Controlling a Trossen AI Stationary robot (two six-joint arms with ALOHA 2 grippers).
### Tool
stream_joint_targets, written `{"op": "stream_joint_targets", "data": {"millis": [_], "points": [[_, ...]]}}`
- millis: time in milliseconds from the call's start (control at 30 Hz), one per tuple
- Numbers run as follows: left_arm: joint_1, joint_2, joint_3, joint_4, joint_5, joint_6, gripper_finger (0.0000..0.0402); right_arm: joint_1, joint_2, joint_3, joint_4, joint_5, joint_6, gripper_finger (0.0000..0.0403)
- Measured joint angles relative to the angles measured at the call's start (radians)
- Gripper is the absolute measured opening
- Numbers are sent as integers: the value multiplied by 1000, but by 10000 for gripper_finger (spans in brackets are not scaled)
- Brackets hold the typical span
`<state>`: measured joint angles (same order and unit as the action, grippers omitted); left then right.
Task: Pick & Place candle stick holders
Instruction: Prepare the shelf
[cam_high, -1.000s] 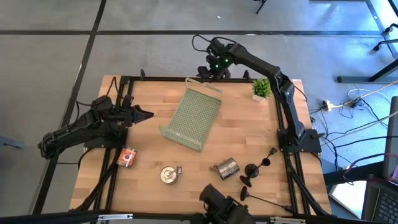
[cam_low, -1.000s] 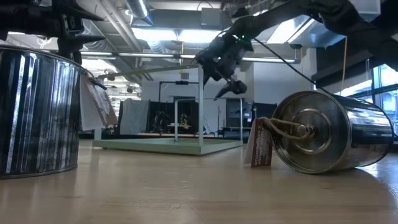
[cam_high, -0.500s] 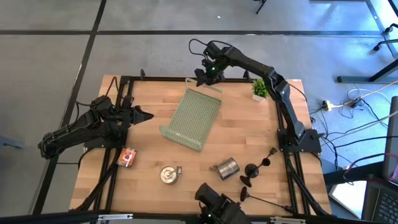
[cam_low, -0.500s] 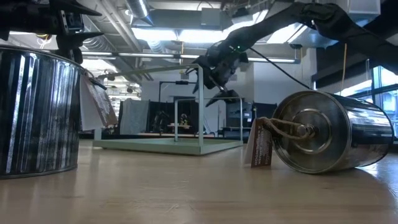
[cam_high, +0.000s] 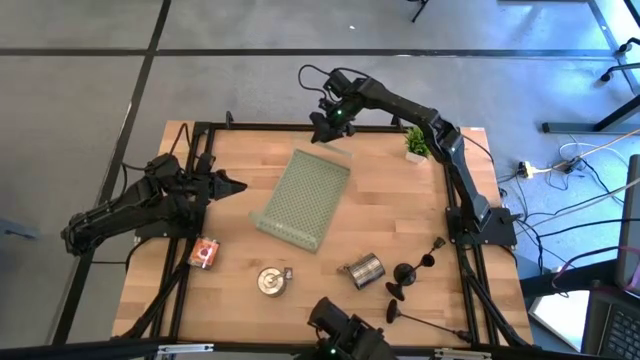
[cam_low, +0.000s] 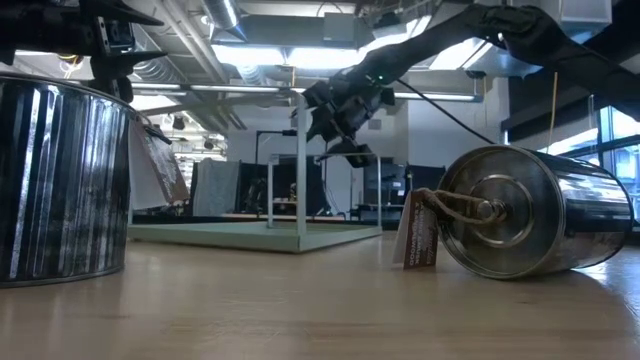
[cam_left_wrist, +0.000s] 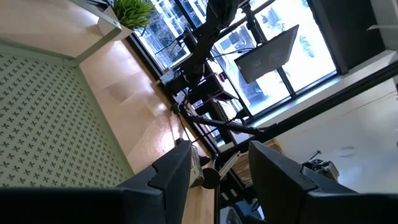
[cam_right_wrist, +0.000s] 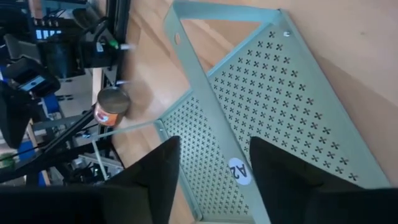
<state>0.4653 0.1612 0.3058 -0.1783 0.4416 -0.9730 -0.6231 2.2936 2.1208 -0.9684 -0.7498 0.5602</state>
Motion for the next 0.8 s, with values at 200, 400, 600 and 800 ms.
{"op": "stream_joint_targets", "data": {"millis": [200,400,600,800], "points": [[0,0,0,3,0,0,157,16,0,0,-19,-4,-18,172],[0,0,0,3,0,2,157,43,-1,0,-23,8,-22,179],[0,0,0,4,0,2,157,75,23,0,-51,4,-21,190],[0,-3,0,9,2,2,157,109,99,0,-53,-65,-21,195]]}}
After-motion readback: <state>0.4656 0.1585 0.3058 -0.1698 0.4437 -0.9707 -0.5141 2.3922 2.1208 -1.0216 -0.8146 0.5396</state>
